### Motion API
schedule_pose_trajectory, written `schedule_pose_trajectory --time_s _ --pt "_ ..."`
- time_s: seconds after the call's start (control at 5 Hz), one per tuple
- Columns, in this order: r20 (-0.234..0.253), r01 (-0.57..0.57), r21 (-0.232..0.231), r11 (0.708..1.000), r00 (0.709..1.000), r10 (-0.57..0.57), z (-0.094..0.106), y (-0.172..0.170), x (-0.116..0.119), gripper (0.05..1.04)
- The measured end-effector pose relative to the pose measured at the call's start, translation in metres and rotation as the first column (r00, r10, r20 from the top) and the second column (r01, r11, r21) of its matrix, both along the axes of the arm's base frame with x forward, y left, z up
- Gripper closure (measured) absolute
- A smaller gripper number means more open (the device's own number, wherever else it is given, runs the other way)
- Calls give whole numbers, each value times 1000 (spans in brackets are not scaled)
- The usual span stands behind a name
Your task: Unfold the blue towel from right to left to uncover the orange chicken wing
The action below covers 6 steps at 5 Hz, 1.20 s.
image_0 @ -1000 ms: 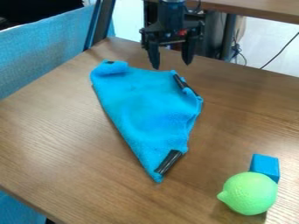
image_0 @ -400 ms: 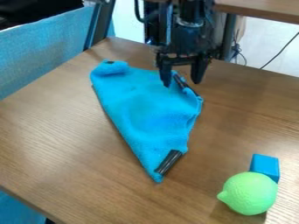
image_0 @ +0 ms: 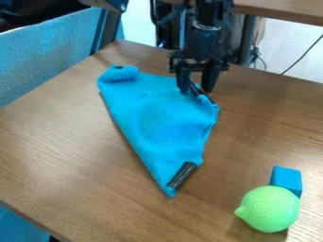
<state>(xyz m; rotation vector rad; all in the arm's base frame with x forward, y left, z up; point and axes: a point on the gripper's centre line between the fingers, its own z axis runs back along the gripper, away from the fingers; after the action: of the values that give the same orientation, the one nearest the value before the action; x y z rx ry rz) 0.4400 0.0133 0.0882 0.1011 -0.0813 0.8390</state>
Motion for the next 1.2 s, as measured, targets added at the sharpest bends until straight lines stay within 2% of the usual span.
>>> schedule_pose_trajectory --time_s 0.2,0.4,0.6,0.8,1.0,1.2 --pt "-3 12 0 1000 1000 -12 0 -1 0 736" --pt "-5 22 -2 1000 1000 -22 0 -2 0 943" --pt "-15 34 -14 999 999 -35 0 -4 -2 1020" --pt "-15 44 -39 998 999 -45 1 0 -2 1029" --pt "19 58 -78 995 998 -57 25 14 -13 1029" --pt "33 67 -94 993 997 -64 37 37 -31 1029"
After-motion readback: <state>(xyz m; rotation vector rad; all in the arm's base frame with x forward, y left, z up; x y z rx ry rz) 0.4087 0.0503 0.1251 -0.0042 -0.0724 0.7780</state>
